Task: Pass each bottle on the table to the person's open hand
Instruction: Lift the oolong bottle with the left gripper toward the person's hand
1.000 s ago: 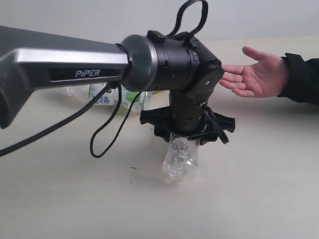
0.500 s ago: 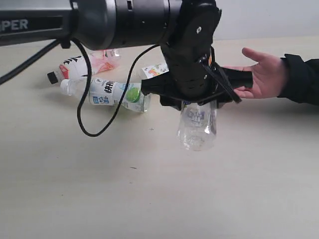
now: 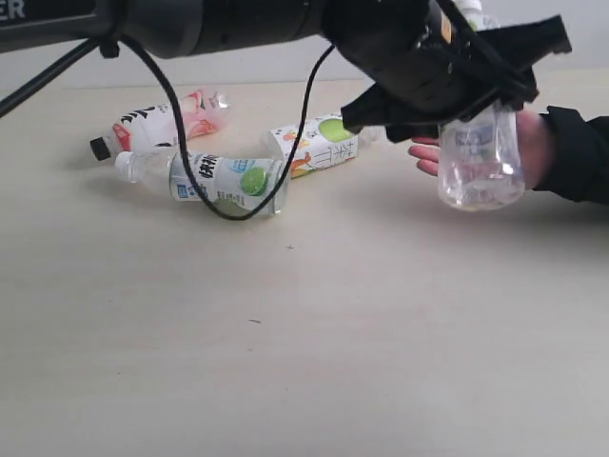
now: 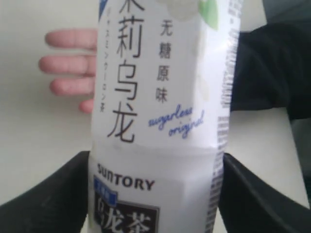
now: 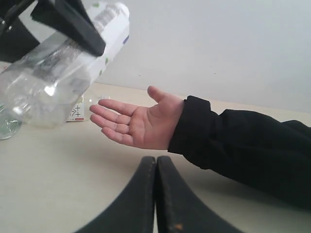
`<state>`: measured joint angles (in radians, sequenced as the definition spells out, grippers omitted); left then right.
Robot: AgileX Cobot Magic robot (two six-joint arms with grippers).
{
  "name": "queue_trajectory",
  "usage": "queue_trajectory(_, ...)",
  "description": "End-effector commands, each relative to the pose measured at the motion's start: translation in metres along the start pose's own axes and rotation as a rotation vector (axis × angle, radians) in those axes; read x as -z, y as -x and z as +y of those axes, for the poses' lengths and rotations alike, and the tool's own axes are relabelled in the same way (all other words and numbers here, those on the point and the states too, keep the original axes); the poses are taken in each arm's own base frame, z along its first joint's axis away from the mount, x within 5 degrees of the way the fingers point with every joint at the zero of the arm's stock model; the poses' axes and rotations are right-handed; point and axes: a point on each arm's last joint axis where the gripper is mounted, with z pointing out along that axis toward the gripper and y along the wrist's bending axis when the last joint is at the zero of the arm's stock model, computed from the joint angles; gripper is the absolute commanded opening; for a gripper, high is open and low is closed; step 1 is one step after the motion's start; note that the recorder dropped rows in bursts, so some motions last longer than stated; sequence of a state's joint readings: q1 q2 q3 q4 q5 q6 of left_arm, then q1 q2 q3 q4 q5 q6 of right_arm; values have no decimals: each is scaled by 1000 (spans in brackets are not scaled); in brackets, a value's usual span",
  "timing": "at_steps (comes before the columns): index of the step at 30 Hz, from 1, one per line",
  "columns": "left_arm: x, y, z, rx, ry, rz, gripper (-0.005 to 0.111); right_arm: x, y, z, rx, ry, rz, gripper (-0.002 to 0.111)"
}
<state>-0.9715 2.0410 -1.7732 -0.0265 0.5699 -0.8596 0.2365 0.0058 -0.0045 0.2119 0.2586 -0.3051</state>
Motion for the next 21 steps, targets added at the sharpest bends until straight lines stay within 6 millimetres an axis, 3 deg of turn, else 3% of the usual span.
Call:
queue_trajectory(1,1,27,-11,15,-89,-54,0,0,0,0,6,-8,-13,0)
queue_trajectory(7,-19,44,-17,64,-228,-3,0,0,0,0,6,-8,-13,0)
queue_trajectory(11,-40,51,-8,132,-275,32,0,0,0,0,6,-8,-13,0)
queue_trajectory(21,-89,41,23,210,-223,83,0,0,0,0,6,-8,-13,0)
